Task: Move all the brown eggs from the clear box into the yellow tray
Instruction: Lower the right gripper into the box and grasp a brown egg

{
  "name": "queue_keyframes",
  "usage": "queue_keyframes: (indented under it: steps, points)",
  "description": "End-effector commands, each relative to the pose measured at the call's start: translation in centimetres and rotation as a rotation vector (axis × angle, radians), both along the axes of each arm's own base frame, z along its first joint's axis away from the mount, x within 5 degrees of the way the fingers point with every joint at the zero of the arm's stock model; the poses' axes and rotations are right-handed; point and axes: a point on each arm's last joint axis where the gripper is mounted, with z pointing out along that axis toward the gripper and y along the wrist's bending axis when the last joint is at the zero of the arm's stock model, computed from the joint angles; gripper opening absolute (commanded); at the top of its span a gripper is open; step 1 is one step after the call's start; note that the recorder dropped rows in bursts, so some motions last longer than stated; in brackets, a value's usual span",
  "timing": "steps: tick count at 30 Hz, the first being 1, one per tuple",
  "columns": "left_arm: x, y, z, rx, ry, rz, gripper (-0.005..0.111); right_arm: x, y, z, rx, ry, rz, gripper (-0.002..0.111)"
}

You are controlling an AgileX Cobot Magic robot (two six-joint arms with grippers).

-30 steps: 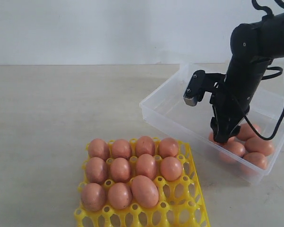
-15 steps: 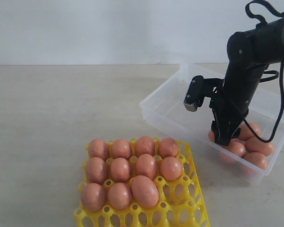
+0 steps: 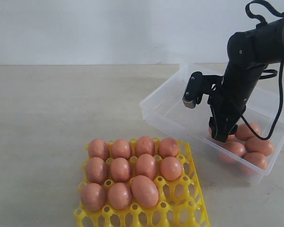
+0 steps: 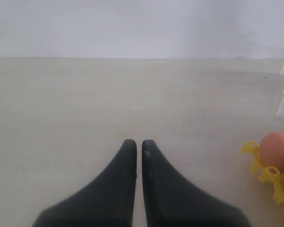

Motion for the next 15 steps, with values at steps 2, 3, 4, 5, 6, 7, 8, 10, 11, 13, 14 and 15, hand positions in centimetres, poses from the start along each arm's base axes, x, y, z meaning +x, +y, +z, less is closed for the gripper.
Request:
queue_keyframes:
  steps: [2, 3, 4, 5, 6, 7, 8, 10, 11, 13, 14, 15]
  points:
    - [0.0, 0.0, 0.2, -0.015, -0.015, -0.001, 0.004, 0.1, -0.1, 0.1, 0.002, -0.006, 0.0, 0.054]
    - [0.0, 0.0, 0.2, -0.015, -0.015, -0.001, 0.004, 0.1, 0.0, 0.1, 0.005, -0.006, -0.004, 0.054]
    - [0.0, 0.0, 0.2, -0.015, -0.015, -0.001, 0.004, 0.1, 0.0, 0.1, 0.006, -0.006, -0.013, 0.054]
    - [0.0, 0.0, 0.2, -0.015, -0.015, -0.001, 0.004, 0.1, 0.0, 0.1, 0.009, -0.006, -0.025, 0.054]
    - [0.0, 0.0, 0.2, -0.015, -0.015, -0.001, 0.004, 0.1, 0.0, 0.1, 0.011, -0.006, -0.037, 0.054]
    - [0.0, 0.0, 0.2, -0.015, -0.015, -0.001, 0.004, 0.2, 0.0, 0.1, 0.014, -0.009, -0.049, 0.054]
    - [0.0, 0.0, 0.2, -0.015, -0.015, -0.001, 0.004, 0.2, 0.0, 0.1, 0.017, -0.011, -0.057, 0.054]
    - [0.0, 0.0, 0.2, -0.015, -0.015, -0.001, 0.004, 0.3, 0.0, 0.1, 0.026, -0.023, -0.085, 0.054]
    - [0.0, 0.0, 0.2, -0.015, -0.015, -0.001, 0.004, 0.4, 0.0, 0.0, 0.033, -0.031, -0.107, 0.054]
    - [0.0, 0.0, 0.2, -0.015, -0.015, -0.001, 0.004, 0.5, 0.0, -0.5, 0.045, -0.029, -0.16, 0.054]
    - [0.0, 0.0, 0.2, -0.015, -0.015, -0.001, 0.004, 0.6, 0.1, -1.1, 0.047, -0.015, -0.182, 0.054]
    - [0.0, 0.0, 0.2, -0.015, -0.015, -0.001, 0.004, 0.6, 0.1, -1.7, 0.047, 0.0, -0.203, 0.054]
